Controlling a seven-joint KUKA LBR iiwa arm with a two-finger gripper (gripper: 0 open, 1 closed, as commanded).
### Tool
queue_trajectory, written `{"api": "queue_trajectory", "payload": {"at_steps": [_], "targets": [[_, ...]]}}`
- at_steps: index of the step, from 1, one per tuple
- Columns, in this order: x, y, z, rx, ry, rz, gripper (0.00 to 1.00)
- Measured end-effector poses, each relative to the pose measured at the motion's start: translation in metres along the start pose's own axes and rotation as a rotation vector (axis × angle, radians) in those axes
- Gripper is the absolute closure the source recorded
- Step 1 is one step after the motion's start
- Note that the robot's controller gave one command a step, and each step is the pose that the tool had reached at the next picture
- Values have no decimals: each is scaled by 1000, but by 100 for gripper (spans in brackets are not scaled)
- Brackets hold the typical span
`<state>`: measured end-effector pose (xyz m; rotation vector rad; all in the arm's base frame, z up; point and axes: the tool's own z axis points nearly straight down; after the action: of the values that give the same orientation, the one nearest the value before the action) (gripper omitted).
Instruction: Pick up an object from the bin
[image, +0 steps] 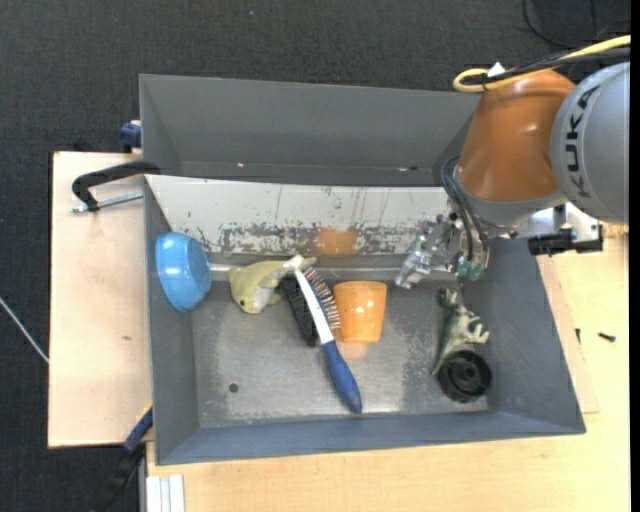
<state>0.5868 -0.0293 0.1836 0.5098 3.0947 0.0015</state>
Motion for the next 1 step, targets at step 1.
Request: {"api": "queue_trajectory", "payload": {"at_steps": [1], "targets": [[8,3,72,4,6,393,100]]}}
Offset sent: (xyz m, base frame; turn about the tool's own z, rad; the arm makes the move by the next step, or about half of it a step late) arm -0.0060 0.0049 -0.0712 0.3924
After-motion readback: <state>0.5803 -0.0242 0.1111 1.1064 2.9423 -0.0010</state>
